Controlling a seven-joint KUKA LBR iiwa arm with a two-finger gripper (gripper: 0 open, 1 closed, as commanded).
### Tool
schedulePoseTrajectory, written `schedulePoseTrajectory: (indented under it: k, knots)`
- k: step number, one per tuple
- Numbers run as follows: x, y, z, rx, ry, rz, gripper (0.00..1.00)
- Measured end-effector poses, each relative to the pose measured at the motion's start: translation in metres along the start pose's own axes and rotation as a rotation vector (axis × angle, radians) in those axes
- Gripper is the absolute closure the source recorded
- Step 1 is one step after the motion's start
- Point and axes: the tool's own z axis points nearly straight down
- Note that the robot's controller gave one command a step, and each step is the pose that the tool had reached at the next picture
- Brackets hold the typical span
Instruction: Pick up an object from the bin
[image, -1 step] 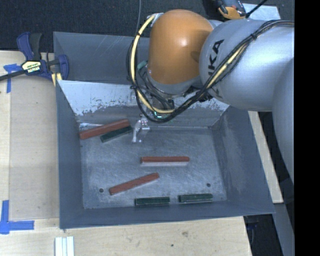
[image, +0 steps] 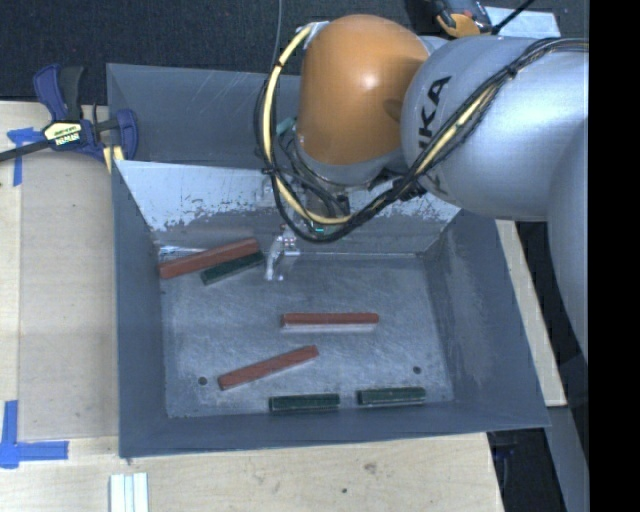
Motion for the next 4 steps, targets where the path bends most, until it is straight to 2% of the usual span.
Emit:
schedulePoseTrajectory:
  k: [1,2,3,4]
  knots:
    - [0.008,-0.005,0.052,0.0,-0.006,-0.041,0.0]
    - [0.013,-0.003,0.121,0.0,-0.002,-0.008,0.0]
    - [0.01,-0.003,0.127,0.0,-0.005,-0.092,0.0]
    - [0.044,-0.043,0.132,-0.002,-0.007,-0.027,0.0]
